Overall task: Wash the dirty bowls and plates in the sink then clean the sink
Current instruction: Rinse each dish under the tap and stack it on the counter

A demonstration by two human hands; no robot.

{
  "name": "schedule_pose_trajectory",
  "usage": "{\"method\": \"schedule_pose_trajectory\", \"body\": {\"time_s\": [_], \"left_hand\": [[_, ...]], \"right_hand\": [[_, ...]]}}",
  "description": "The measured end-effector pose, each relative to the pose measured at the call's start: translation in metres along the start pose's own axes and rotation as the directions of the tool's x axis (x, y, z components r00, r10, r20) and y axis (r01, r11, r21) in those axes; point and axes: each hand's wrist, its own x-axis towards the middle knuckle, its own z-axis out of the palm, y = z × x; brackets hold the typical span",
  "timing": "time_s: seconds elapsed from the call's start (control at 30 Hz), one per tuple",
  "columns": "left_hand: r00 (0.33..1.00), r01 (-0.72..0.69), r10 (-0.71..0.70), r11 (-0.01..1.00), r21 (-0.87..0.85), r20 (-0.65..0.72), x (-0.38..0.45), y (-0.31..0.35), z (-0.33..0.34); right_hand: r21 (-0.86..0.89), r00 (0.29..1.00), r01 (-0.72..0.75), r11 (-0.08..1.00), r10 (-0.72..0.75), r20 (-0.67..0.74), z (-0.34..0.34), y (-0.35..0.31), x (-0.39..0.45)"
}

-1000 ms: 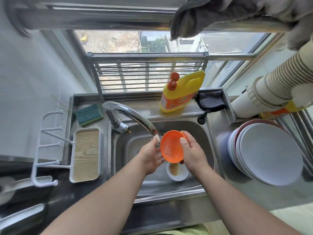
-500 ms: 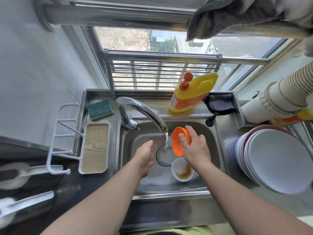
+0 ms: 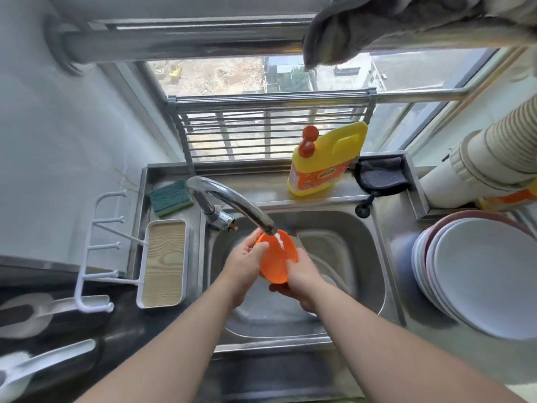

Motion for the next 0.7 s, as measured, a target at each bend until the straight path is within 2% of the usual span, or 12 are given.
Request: {"method": "schedule_pose_trajectory", "body": {"time_s": [0.13,0.23,0.27,0.37,0.43,0.5,0.57,0.63,0.7], "left_hand": [[0.998,0.064,-0.064,0.997,-0.037,-0.002,0.002,0.016,-0.013],[0.988,0.152,-0.157,0.956,-0.249,-0.001,0.000,0.012,-0.008],[0.979,0.185,-0.202,0.917,-0.353,-0.012,0.002,0.006,-0.004],[0.937,0.289,-0.350,0.760,-0.583,0.008,0.004,-0.008,0.022],[0.912,0.340,-0.405,0.659,-0.671,0.065,0.003,-0.013,0.041],[0.896,0.378,-0.429,0.604,-0.702,0.113,0.000,-0.013,0.056],[0.887,0.397,-0.446,0.596,-0.698,0.124,-0.004,-0.008,0.064],[0.891,0.399,-0.439,0.639,-0.658,0.114,-0.006,-0.002,0.066],[0.903,0.377,-0.425,0.706,-0.600,0.067,-0.007,0.005,0.063]], "right_hand": [[-0.118,0.989,0.141,0.983,-0.135,0.059,-0.004,-0.019,0.006],[-0.248,0.953,0.296,0.922,-0.266,0.147,-0.009,-0.031,0.012],[-0.330,0.930,0.363,0.871,-0.320,0.179,-0.014,-0.034,0.014],[-0.622,0.867,0.484,0.615,-0.433,0.246,-0.038,-0.035,0.021],[-0.678,0.862,0.479,0.557,-0.446,0.242,-0.057,-0.028,0.023],[-0.659,0.869,0.455,0.599,-0.460,0.183,-0.076,-0.019,0.024],[-0.524,0.904,0.391,0.756,-0.422,0.066,-0.087,-0.015,0.021],[-0.274,0.963,0.253,0.928,-0.270,-0.026,-0.087,-0.017,0.021],[-0.080,0.998,0.039,0.996,-0.043,-0.041,-0.078,-0.025,0.023]]}}
